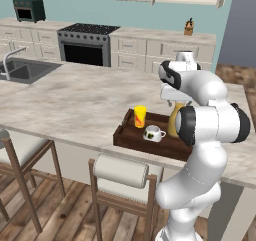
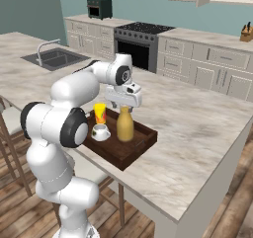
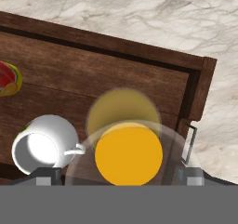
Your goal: There is a tray on the dining counter. Grab the cup, mug, and pitcher and place them on the tray. The pitcher may be placed next to the tray if it cannot fit the tray.
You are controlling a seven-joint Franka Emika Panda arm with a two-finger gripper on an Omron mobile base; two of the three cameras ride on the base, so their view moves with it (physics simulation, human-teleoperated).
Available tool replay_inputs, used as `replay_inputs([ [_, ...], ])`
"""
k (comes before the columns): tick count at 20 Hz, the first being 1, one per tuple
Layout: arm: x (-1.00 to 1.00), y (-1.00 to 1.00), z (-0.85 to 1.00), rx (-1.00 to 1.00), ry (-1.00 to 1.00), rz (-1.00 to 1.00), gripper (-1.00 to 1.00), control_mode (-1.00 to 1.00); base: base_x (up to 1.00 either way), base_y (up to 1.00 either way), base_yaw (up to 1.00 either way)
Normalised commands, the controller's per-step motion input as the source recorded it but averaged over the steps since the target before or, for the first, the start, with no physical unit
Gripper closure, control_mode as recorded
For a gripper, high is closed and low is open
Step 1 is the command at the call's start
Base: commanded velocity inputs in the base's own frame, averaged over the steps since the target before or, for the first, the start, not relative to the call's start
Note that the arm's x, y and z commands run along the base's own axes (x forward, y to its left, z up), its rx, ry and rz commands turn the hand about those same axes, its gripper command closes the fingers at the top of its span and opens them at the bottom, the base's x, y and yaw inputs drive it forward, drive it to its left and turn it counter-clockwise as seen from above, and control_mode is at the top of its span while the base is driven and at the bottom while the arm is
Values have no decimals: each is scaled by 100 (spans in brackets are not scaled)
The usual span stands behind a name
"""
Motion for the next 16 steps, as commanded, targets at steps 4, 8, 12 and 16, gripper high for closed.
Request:
replay_inputs([
  [4, 0, 0, 0, 0, 0, 0, -100, -100, 0, 0, 0],
  [8, 0, 0, 1, 0, 0, 0, -100, -100, 0, 0, 0],
  [12, 0, -5, 15, 0, 0, 0, -100, -100, 0, 0, 0],
  [16, 0, -8, 17, 0, 0, 0, -100, -100, 0, 0, 0],
])
